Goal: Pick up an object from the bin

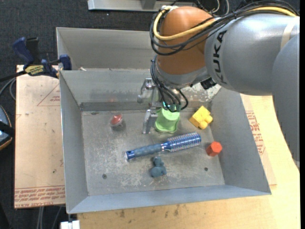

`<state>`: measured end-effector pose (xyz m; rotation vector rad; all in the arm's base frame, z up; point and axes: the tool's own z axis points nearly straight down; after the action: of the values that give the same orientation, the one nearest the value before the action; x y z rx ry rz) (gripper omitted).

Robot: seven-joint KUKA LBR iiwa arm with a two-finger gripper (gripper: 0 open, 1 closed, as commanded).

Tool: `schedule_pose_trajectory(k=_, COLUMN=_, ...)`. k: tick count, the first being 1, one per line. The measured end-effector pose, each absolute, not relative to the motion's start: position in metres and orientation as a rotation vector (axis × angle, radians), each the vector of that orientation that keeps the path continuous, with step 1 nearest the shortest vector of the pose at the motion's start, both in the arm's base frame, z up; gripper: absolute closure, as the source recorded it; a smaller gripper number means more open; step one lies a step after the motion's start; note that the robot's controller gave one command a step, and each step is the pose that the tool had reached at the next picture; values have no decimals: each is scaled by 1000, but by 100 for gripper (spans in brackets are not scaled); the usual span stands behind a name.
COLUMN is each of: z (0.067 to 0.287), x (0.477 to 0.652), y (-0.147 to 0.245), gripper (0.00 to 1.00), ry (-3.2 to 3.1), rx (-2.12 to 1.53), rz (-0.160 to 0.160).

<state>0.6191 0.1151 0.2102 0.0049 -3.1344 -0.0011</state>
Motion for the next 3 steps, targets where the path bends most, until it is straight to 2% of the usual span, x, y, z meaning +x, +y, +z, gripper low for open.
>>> schedule_pose_trajectory(k=1, z=83, x=574, y=12, gripper=0, ry=-3137, rx=293, rz=-2)
schedule_pose_trajectory(k=2, z=101, x=576, y=-19, gripper=0, ry=-3137, rx=238, rz=0)
schedule_pose_trajectory(k=3, z=105, x=575, y=-42, gripper=0, ry=-3137, rx=220, rz=0)
